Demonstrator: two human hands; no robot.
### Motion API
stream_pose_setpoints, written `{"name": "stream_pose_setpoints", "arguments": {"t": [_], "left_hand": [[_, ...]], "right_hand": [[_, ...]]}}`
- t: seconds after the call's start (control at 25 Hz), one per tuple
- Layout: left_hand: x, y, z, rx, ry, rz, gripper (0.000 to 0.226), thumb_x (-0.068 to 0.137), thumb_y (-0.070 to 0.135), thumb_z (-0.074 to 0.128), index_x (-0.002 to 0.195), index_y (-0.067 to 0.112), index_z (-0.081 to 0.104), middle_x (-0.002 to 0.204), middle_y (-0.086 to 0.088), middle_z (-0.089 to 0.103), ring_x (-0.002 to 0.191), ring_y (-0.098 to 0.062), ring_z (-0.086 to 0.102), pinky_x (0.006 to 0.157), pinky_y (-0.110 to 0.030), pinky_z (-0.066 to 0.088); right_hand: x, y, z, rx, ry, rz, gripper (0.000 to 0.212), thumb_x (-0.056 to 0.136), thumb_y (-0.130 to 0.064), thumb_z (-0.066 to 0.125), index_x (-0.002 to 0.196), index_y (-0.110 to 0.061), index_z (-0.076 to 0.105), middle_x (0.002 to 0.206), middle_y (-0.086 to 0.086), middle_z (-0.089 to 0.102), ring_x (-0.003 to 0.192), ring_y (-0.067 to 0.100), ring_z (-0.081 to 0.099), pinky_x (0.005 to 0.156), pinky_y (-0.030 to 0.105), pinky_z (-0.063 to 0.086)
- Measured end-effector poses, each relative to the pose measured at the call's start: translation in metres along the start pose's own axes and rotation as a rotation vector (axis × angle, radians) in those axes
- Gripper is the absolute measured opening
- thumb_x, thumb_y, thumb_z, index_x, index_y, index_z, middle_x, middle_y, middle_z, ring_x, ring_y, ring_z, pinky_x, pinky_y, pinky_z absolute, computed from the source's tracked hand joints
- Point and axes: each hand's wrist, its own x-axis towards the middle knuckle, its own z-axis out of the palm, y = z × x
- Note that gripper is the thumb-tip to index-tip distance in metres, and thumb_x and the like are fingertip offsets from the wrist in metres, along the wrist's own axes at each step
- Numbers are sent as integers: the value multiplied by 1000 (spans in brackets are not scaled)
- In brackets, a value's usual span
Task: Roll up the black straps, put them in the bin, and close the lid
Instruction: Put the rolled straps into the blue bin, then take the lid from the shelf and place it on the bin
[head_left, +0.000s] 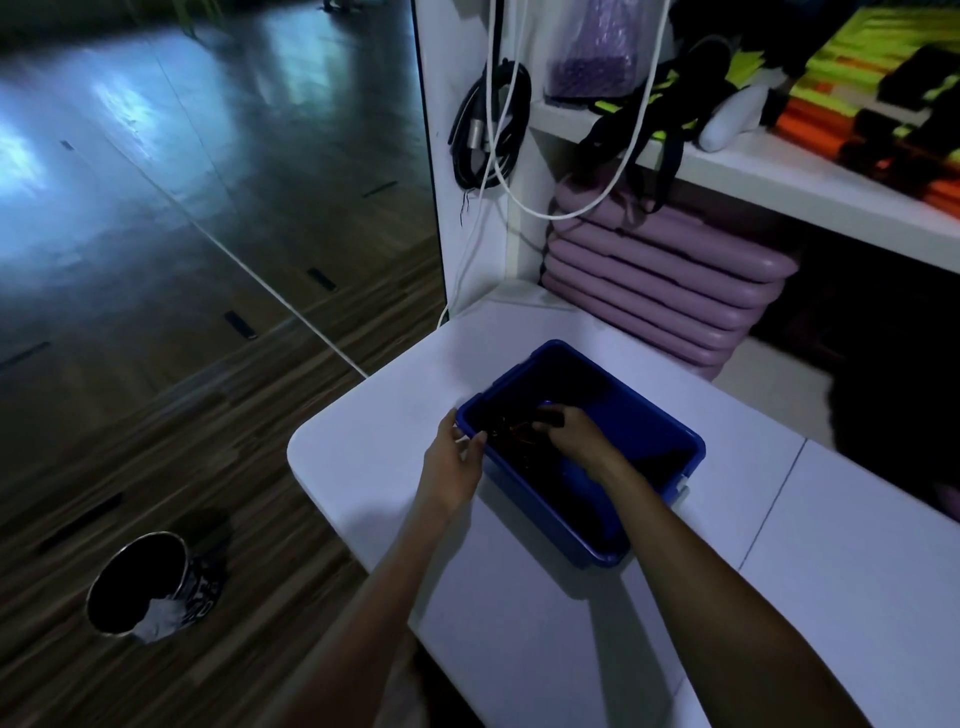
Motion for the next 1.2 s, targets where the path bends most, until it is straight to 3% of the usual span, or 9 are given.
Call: {"name": "stream_pose_setpoints", "arguments": {"t": [0.2,0.36,0.44,0.56,0.64,0.72,0.84,0.96,1.2], "left_hand": [[0,3,1,10,11,2,44,98,21,46,139,15,33,125,-9,56,99,-13,54,82,-24,44],[-6,8,1,31,6,9,41,99,21,42,139,15,34,118,1,52,100,-9,49,73,-12,40],[-5,8,1,32,3,9,39,99,21,41,138,15,36,123,-2,54,102,-11,51,73,-11,40],[-5,5,5,127,91,-43,48,98,27,44,141,9,32,140,-14,47,122,-25,49,97,-32,43],[-9,12,13,253,275,43,42,95,26,51,133,8,46,131,-16,53,118,-29,51,99,-39,44],[-14,36,24,230,334,239,21,92,20,56,109,11,62,108,-11,63,96,-24,59,84,-35,51],[-16,102,43,111,229,429,10,91,17,57,91,10,64,88,-3,62,76,-14,56,69,-16,40],[-21,210,77,-18,139,673,15,91,16,56,81,7,62,71,-3,60,65,-10,53,58,-16,38],[-59,464,138,-276,-20,1063,12,90,18,59,83,11,67,65,7,60,61,6,54,57,-6,39]], "right_hand": [[-2,2,2,144,9,38,39,92,-15,59,129,-8,52,125,16,61,102,21,59,83,28,51],[-8,1,-4,115,36,56,39,97,-28,50,133,-13,48,123,13,60,97,21,58,62,24,48],[-11,4,-8,66,63,42,40,97,-31,48,133,-13,47,118,10,59,94,20,57,69,32,53],[-25,3,-16,-22,93,-35,43,97,-33,49,134,-11,46,128,11,55,107,24,56,93,39,51],[-46,-2,-25,-81,154,-159,39,96,-31,50,130,-12,51,129,10,57,109,20,56,88,26,48],[-75,-9,-43,-68,278,-293,28,95,-25,53,119,-13,60,117,7,65,100,13,58,73,8,43],[-126,-32,-92,13,503,-483,13,91,-15,58,99,-17,68,93,2,70,89,20,66,68,5,44],[-189,-73,-175,55,711,-658,11,90,-14,61,88,-23,68,82,3,71,78,17,66,72,27,50],[-338,-173,-366,-64,1140,-958,20,89,-14,62,79,-32,65,73,-9,69,71,9,64,67,25,51]]}}
